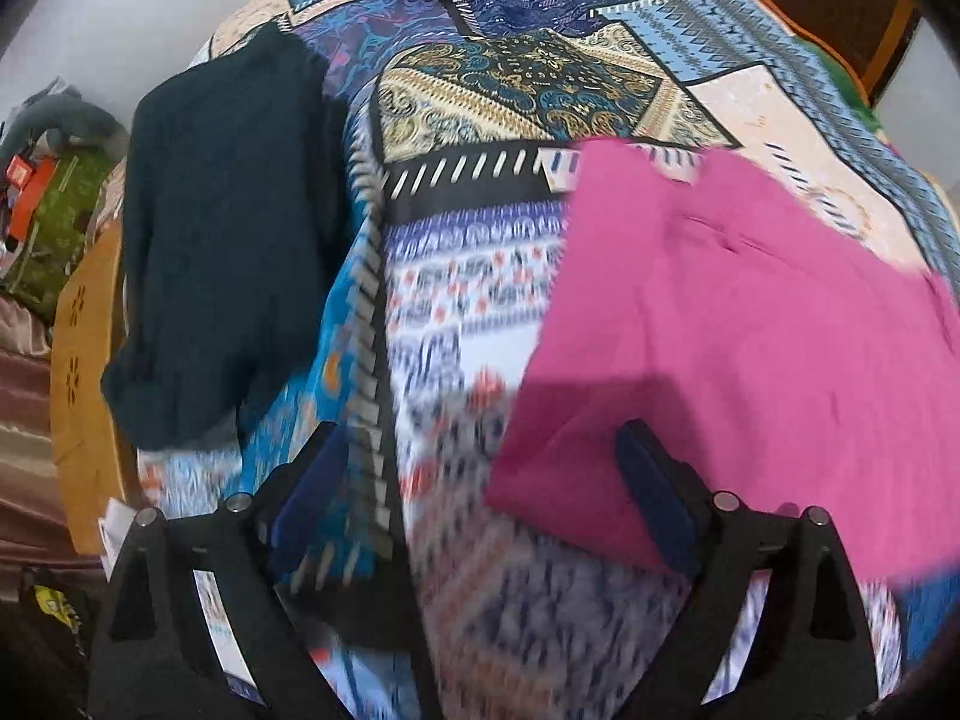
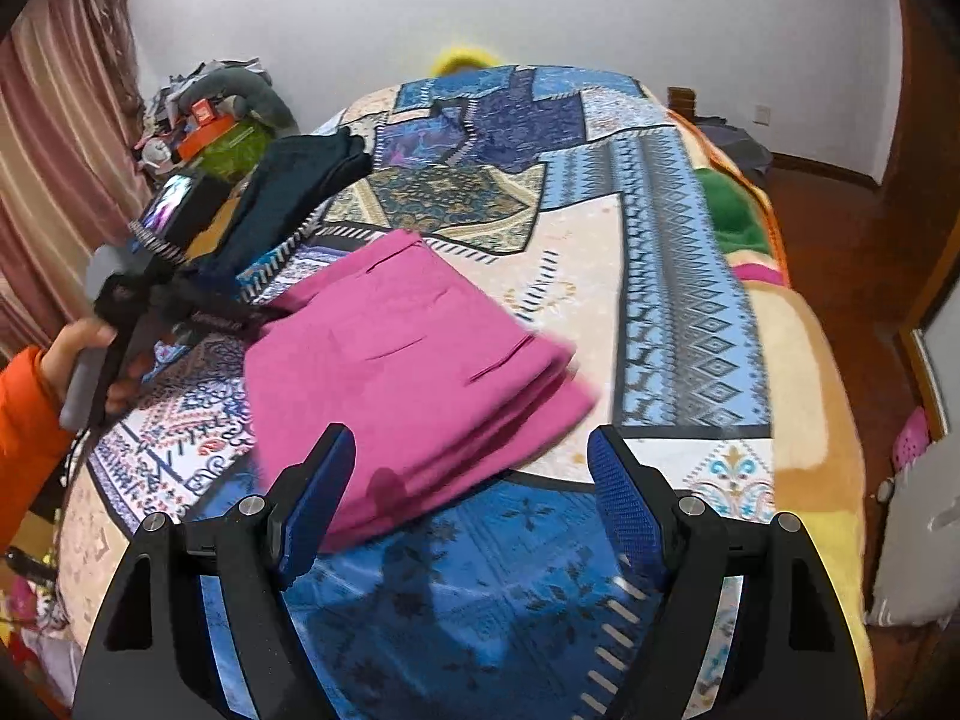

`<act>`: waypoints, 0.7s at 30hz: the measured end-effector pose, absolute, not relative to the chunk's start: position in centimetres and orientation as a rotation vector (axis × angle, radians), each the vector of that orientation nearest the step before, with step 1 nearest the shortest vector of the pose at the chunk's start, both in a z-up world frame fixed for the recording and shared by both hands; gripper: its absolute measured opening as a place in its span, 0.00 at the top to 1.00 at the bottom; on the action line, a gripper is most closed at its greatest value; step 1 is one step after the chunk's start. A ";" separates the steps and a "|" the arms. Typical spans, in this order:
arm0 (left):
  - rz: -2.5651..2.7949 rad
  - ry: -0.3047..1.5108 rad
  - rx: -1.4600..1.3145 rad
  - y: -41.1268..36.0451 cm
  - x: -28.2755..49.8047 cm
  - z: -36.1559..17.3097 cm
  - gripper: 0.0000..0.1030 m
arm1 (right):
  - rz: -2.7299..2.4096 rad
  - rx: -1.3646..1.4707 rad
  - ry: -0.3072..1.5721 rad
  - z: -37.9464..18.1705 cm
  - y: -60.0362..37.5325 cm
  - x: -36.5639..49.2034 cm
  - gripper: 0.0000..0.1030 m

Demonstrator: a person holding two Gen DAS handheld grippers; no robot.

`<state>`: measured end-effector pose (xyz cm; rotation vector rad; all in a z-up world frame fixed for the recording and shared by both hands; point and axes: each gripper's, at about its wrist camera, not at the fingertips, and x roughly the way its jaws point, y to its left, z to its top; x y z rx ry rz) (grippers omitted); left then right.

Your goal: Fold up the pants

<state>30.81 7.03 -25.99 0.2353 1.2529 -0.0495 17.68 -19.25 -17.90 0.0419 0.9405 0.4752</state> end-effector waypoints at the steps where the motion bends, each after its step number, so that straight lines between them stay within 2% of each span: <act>1: -0.054 1.247 0.232 7.2 29.8 -25.6 0.11 | 0.486 0.051 0.944 -18.2 -19.0 18.0 0.25; 6: -0.069 1.210 0.214 6.8 26.9 -24.6 0.11 | 0.491 0.071 1.004 -20.2 -18.2 20.0 0.26; 8: -0.066 1.188 0.210 6.8 26.4 -24.3 0.11 | 0.496 0.070 1.025 -20.7 -17.9 20.5 0.36; 10: -0.081 1.167 0.187 7.0 25.6 -23.8 0.24 | 0.508 0.071 1.049 -21.1 -17.6 21.0 0.46; 12: -0.103 1.168 0.146 7.2 25.1 -23.7 0.46 | 0.519 0.069 1.076 -21.6 -17.4 21.4 0.53; 15: -0.135 1.168 0.091 7.4 25.0 -23.9 0.64 | 0.539 0.026 1.088 -22.0 -16.8 21.3 0.59; 17: -0.123 1.162 0.094 7.4 24.7 -24.0 0.70 | 0.549 -0.023 1.078 -22.0 -16.6 20.9 0.63; 21: -0.093 1.157 0.110 7.5 24.3 -24.3 0.71 | 0.561 -0.059 1.082 -22.3 -16.8 20.7 0.65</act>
